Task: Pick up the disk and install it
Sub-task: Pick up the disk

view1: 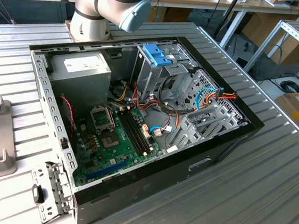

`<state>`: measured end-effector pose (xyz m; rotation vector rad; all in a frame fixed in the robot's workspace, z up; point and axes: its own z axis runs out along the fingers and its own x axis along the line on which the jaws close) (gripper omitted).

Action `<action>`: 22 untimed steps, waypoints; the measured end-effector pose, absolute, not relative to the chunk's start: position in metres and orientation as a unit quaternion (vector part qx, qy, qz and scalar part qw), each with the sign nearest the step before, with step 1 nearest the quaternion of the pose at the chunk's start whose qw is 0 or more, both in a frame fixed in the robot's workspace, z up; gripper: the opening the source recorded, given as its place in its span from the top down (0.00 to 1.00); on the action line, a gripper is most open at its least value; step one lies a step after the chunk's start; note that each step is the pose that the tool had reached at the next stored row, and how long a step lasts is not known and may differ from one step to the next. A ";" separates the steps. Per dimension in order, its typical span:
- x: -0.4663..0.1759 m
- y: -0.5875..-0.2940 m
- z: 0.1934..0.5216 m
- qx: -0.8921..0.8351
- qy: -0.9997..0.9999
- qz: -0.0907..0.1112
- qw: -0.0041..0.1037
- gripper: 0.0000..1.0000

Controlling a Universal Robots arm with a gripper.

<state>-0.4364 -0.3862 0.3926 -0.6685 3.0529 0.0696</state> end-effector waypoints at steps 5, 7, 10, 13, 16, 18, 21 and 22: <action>-0.436 -0.386 0.393 -0.221 0.975 0.022 0.008 0.90; -0.436 -0.386 0.393 -0.223 0.974 0.022 0.008 0.90; -0.436 -0.386 0.393 -0.227 0.974 0.022 0.008 0.90; -0.436 -0.386 0.393 -0.232 0.972 0.022 0.007 0.90; -0.436 -0.386 0.393 -0.236 0.971 0.022 0.007 0.90; -0.436 -0.386 0.393 -0.239 0.971 0.022 0.007 0.90; -0.436 -0.386 0.393 -0.244 0.970 0.022 0.007 0.90; -0.436 -0.386 0.393 -0.244 0.969 0.023 0.007 0.90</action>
